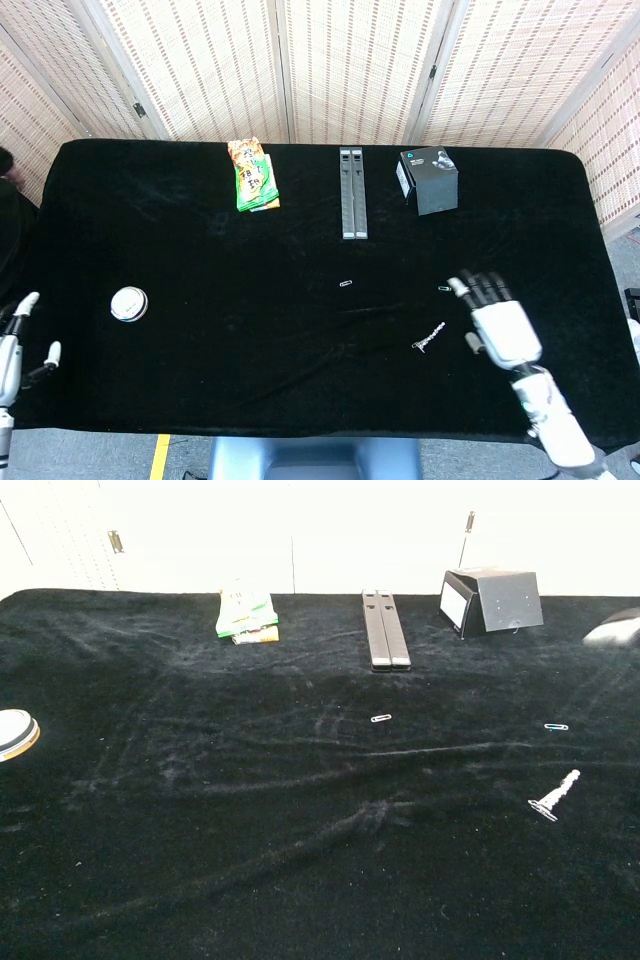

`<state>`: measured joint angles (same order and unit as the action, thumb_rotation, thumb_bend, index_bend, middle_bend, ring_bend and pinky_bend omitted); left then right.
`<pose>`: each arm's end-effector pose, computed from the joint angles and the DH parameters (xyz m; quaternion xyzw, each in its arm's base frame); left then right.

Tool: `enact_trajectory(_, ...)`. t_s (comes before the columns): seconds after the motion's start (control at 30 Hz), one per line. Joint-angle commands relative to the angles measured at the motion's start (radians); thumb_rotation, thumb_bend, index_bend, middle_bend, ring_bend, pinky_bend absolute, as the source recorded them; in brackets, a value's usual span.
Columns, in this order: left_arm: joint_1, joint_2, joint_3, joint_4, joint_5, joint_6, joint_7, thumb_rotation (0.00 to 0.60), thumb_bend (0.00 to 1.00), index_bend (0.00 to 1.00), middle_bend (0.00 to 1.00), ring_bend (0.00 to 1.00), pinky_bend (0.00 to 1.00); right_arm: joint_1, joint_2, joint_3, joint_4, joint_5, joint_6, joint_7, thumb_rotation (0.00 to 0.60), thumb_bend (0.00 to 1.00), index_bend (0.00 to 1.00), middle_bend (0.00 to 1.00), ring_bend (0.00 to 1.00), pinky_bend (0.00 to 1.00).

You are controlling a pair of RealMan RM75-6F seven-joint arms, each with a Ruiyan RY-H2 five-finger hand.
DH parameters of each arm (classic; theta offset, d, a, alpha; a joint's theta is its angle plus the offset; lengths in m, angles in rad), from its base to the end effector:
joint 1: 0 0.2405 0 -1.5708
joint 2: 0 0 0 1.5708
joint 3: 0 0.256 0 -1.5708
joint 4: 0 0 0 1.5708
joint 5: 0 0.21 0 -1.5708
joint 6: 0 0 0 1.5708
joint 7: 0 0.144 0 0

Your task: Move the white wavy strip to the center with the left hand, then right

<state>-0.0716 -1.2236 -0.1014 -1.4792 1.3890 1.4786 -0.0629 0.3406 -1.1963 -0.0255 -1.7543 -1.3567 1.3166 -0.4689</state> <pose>-0.3413 0.1875 0.1510 -0.5342 -0.4139 -0.3922 0.6241 -0.2538 -0.2277 0.0949 0.7172 -0.3173 0.2910 0.5479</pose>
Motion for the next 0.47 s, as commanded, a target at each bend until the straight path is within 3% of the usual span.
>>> enact_trajectory(0.03,0.007,0.013,0.033,-0.025,0.031,-0.002,0.03,0.6,0.46,0.0,0.2,0.07,0.07,-0.114,0.047,-0.005,-0.053,-0.026,0.168,-0.028,0.6,0.33,0.0,0.0,0.0,0.0)
enact_trajectory(0.17,0.007,0.039,0.065,-0.065,0.084,0.003,0.078,0.6,0.46,0.01,0.19,0.06,0.07,-0.207,0.044,-0.031,0.015,-0.037,0.254,0.083,0.6,0.33,0.0,0.0,0.0,0.0)
enact_trajectory(0.3,0.012,0.053,0.073,-0.082,0.112,0.024,0.095,0.6,0.46,0.05,0.19,0.06,0.07,-0.263,0.029,-0.039,0.111,-0.032,0.273,0.233,0.6,0.33,0.0,0.0,0.0,0.0)
enact_trajectory(0.47,-0.003,0.054,0.065,-0.098,0.127,0.023,0.119,0.6,0.46,0.06,0.19,0.06,0.07,-0.295,0.04,-0.053,0.149,-0.076,0.286,0.287,0.6,0.33,0.0,0.0,0.0,0.0)
